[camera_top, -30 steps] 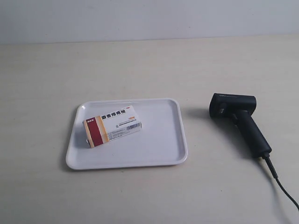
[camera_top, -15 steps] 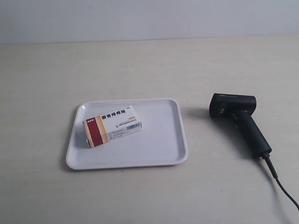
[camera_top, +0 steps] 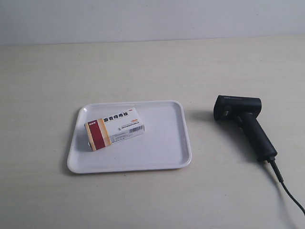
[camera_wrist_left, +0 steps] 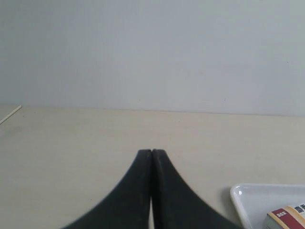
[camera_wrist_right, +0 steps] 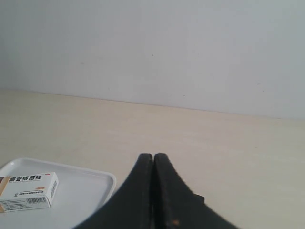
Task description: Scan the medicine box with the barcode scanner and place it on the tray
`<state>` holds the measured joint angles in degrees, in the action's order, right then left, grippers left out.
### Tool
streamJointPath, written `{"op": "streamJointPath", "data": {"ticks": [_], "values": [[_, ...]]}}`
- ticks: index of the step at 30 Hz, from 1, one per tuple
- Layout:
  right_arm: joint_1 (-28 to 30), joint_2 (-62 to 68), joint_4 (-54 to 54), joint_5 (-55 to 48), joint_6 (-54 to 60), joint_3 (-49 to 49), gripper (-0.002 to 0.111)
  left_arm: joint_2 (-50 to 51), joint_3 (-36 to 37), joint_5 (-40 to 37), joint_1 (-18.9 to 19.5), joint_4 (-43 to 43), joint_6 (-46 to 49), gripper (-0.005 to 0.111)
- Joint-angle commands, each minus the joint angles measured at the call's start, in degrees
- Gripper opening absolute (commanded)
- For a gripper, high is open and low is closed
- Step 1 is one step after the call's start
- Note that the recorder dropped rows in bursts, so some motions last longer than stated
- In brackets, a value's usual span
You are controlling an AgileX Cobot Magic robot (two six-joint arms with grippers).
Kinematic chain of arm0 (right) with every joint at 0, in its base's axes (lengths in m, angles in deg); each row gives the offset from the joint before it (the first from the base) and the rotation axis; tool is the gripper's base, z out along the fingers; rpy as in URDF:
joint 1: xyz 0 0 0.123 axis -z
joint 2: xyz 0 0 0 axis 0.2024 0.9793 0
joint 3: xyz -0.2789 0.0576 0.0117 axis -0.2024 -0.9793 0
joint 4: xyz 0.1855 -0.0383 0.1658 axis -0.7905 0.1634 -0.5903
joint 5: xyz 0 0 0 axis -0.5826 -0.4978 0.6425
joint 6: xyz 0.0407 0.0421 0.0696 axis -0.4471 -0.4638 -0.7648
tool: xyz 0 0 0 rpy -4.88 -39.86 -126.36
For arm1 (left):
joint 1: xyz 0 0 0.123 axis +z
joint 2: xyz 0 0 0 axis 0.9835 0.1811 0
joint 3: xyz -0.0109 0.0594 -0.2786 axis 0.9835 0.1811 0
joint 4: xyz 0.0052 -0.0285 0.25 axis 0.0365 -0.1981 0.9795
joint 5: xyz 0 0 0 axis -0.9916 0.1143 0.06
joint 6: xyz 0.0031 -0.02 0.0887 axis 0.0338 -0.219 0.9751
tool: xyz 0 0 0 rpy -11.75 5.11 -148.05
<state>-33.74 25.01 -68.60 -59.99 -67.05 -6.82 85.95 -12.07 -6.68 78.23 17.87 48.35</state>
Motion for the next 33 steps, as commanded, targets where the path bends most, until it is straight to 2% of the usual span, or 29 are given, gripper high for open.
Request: {"op": "streamJointPath", "data": {"ticks": [1,33], "values": [[0.14,-0.23,-0.07,0.11,-0.08,-0.3,0.0,-0.4,-0.1,-0.13,0.07,0.3,-0.42,0.002],[0.14,-0.23,1.66,0.74,-0.3,-0.3,0.0,-0.4,-0.1,-0.13,0.07,0.3,-0.31,0.002]]}}
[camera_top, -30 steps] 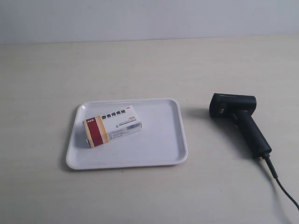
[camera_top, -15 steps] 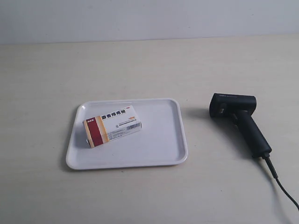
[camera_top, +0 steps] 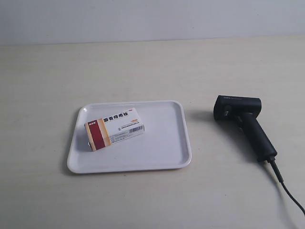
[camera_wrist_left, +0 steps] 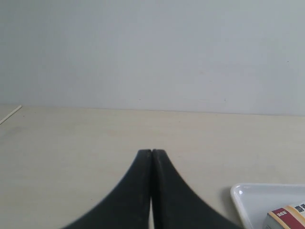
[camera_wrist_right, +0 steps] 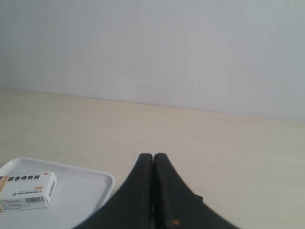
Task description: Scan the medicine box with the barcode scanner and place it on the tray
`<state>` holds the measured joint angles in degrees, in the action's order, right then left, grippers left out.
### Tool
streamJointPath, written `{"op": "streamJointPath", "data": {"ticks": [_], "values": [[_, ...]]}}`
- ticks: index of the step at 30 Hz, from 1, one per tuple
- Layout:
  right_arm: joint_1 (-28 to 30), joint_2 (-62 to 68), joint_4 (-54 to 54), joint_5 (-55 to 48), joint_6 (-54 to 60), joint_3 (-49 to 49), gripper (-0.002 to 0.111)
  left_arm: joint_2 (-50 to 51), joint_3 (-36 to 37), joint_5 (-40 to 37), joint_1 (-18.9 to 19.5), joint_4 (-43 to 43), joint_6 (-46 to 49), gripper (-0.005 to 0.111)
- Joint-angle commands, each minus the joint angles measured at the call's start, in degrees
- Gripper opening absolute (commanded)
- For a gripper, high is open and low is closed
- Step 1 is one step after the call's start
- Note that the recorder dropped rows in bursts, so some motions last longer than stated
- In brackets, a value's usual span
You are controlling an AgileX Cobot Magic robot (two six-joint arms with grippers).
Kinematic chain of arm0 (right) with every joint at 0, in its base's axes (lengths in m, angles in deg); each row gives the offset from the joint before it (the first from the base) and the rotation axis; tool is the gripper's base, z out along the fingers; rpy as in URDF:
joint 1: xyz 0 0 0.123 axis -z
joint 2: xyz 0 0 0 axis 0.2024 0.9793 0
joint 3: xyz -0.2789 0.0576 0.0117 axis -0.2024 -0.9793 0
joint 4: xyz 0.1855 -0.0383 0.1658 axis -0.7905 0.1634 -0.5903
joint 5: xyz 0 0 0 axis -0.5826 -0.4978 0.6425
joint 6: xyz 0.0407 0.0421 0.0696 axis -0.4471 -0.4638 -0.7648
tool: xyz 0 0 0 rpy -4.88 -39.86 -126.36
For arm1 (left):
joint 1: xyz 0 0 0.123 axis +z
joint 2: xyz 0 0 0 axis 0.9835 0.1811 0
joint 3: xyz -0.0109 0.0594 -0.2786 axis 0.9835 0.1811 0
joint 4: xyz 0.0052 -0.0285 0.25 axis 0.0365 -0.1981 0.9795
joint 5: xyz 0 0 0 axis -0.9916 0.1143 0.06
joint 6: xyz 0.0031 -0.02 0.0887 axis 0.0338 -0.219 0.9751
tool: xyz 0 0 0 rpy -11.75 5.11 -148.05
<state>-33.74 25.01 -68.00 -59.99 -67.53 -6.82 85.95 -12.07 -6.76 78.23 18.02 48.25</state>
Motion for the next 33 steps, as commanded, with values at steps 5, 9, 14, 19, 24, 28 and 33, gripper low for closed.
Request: {"op": "streamJointPath", "data": {"ticks": [5,9,14,19,24,28,33], "values": [[0.14,-1.02,4.49,0.67,-2.12,-4.75,0.0,-0.4,-0.1,-0.05,0.07,0.15,-0.21,0.002],[0.14,-3.53,6.25,7.94,-7.5,-13.38,0.0,-0.4,-0.1,-0.05,0.07,0.15,-0.21,0.002],[0.14,-6.91,8.49,13.52,-11.99,-18.93,0.0,-0.4,-0.1,-0.05,0.07,0.15,-0.21,0.002],[0.14,-9.43,8.79,11.97,-14.13,-18.93,0.0,-0.4,-0.1,-0.05,0.07,0.15,-0.21,0.002],[0.14,-9.6,8.79,11.97,-13.97,-18.93,0.0,-0.4,-0.1,-0.05,0.07,0.15,-0.21,0.002],[0.65,-9.6,8.79,12.19,-13.97,-18.93,0.0,-0.4,-0.1,-0.05,0.07,0.15,-0.21,0.002],[13.51,-15.28,8.42,11.8,-13.97,-18.93,0.0,-0.4,-0.1,-0.05,0.07,0.15,-0.21,0.002]]}}
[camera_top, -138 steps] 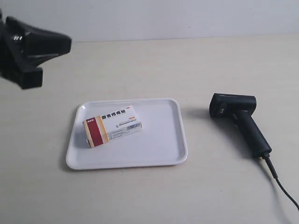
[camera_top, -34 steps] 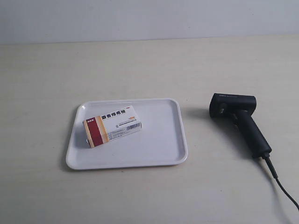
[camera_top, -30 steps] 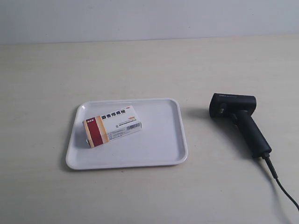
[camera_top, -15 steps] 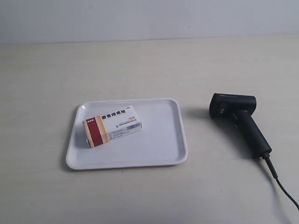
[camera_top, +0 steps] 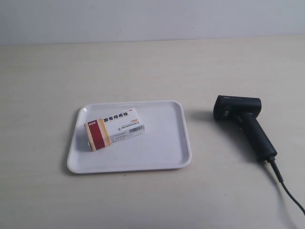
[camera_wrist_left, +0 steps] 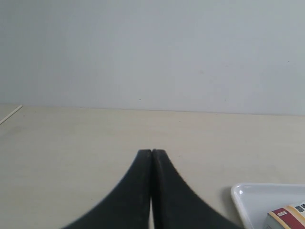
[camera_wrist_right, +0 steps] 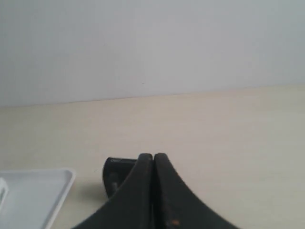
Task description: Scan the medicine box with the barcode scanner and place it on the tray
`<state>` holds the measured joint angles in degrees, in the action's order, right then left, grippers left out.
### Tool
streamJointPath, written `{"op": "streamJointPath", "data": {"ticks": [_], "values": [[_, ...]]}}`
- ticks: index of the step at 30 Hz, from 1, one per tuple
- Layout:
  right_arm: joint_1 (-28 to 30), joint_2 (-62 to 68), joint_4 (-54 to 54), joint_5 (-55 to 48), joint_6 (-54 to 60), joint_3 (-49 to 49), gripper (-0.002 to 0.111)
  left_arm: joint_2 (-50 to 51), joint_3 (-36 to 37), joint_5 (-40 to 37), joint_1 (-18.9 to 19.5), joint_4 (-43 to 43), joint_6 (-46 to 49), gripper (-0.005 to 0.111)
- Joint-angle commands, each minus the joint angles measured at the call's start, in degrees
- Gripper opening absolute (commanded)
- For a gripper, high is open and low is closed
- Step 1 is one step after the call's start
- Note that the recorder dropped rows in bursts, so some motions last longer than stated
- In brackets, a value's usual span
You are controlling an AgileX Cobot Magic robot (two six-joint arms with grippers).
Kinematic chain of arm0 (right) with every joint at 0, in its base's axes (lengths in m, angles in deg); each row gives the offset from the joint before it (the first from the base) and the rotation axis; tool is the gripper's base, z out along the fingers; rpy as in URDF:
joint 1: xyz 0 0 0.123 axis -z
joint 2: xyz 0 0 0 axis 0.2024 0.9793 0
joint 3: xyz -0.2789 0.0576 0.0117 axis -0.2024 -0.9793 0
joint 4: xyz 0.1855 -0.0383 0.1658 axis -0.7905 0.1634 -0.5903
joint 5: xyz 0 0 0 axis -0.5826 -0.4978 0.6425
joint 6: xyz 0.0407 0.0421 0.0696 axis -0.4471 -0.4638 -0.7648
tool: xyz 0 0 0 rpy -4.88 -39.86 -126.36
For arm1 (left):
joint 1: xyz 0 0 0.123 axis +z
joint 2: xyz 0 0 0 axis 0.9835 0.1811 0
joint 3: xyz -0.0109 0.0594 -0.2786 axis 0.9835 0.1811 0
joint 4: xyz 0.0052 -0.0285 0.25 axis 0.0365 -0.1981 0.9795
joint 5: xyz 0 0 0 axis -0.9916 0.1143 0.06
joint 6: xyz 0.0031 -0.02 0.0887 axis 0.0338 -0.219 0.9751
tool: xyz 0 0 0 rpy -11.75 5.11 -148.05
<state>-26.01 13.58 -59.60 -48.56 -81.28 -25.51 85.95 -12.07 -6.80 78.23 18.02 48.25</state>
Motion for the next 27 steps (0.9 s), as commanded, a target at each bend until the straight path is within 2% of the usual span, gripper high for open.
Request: {"op": "streamJointPath", "data": {"ticks": [1,7,27], "values": [[7.39,-6.12,0.01,-0.53,-0.22,-0.23,0.0,-0.4,-0.1,-0.02,0.07,0.15,-0.21,0.002],[8.77,-8.14,0.01,-4.42,-0.22,-0.23,0.0,-0.4,-0.1,-0.02,0.07,0.15,-0.24,0.002],[8.77,-8.14,0.01,-4.31,-0.22,-0.23,0.0,-0.4,-0.1,-0.02,0.07,0.15,-0.24,0.002]]}}
